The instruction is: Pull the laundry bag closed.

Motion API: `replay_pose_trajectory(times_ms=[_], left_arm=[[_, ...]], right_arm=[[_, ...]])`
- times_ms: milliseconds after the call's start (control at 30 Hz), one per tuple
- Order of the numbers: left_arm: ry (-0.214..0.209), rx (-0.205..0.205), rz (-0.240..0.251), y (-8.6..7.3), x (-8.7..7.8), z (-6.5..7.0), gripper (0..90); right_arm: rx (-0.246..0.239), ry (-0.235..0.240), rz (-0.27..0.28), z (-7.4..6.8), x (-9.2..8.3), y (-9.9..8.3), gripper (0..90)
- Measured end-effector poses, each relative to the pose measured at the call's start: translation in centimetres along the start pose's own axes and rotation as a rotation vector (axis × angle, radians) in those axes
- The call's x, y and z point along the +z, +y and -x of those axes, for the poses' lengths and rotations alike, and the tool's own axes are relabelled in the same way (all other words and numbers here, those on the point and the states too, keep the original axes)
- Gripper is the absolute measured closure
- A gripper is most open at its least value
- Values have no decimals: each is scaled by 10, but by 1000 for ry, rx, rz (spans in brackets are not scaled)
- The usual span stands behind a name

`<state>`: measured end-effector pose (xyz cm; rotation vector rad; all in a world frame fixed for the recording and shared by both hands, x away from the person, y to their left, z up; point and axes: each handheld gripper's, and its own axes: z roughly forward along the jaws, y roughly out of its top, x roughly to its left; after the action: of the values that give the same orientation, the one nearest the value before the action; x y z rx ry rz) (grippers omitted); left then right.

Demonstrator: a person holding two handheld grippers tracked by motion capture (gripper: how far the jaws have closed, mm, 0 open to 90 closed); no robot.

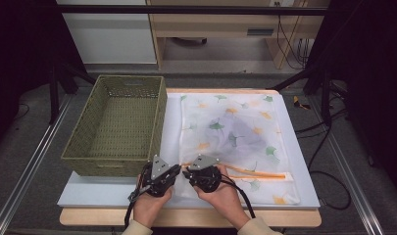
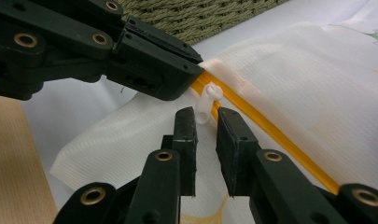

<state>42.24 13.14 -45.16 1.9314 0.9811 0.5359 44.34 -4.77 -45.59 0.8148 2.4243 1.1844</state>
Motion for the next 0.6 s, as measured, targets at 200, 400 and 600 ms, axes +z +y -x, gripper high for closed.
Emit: replay_pose_trajectory(times_ms=[200,400,600], left_arm=[[-10,-6,-1,0,0,1,860],[-22,-15,0,0,0,1,861],[-21,-10,0,0,1,1,861]], right_arm=[[3,-2,-10,0,5,0,760],[9,-4,-16,0,7,1,780],[19,-6,-22,1,8,0,830]])
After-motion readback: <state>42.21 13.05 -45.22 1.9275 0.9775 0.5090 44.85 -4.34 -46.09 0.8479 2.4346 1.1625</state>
